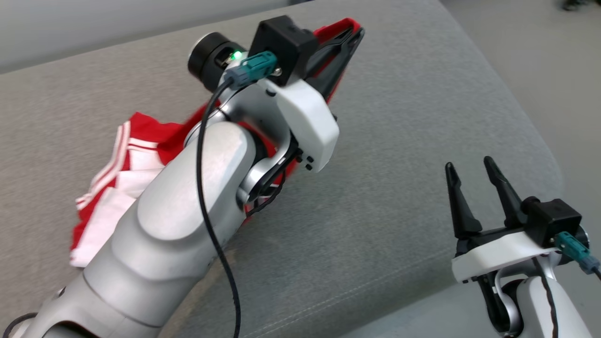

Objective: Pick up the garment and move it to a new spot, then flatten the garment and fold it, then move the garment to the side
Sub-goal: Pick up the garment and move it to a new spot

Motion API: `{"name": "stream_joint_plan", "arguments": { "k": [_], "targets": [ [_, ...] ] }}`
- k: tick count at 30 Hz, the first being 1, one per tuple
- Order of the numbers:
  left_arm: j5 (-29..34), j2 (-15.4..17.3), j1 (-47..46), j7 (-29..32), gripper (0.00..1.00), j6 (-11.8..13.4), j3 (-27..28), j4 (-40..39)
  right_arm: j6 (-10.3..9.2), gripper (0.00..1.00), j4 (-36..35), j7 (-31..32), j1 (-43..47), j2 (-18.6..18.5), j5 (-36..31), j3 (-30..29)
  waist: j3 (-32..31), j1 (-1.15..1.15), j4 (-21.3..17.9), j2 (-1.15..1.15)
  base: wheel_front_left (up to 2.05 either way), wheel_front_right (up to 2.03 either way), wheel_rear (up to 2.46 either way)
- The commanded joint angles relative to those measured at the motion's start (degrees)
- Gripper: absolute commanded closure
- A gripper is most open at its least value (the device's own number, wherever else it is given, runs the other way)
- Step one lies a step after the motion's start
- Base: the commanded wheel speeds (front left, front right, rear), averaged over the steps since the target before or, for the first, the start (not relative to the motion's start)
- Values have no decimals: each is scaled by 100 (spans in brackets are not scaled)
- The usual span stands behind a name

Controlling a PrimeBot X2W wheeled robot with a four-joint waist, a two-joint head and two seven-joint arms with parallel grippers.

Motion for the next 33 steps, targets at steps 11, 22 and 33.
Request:
{"name": "stream_joint_plan", "arguments": {
  "k": [11, 22, 33],
  "targets": [
    [-225, -205, -564, -352, 100, -210, 156, 1926, 25, 0, 0, -244, -80, 0, 354, 420, 499, 0, -660, 0, 0, 0, 0],
    [-540, -340, -524, -966, 0, -535, -42, 2820, 25, 0, 115, -227, -268, 1, 228, 331, 481, 0, 285, 0, 0, 0, 0],
    [-422, 425, 461, -1664, 0, 19, 143, 2222, 25, 0, -2, -121, -177, -2, 9, 104, 159, 0, 1200, 0, 0, 0, 0]
  ]
}}
